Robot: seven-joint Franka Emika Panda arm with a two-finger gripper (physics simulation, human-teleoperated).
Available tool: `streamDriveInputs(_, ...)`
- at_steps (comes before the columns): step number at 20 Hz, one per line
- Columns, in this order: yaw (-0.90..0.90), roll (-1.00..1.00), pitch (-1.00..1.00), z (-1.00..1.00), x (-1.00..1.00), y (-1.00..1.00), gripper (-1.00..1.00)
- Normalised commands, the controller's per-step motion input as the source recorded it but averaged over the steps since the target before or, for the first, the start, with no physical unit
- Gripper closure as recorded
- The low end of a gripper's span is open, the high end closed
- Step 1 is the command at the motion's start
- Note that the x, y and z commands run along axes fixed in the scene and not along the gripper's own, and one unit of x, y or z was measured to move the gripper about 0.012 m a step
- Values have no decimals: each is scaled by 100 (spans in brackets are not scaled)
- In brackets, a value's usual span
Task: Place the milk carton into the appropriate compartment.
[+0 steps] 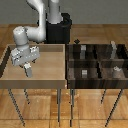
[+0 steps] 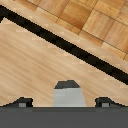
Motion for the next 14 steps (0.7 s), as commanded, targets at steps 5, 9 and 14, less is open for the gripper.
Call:
streamDriveInputs(5, 0, 0, 0, -60, 0, 0, 100)
streamDriveInputs(9, 0, 0, 0, 0, 0, 0, 100)
streamDriveInputs(14, 0, 0, 0, 20, 0, 0, 100)
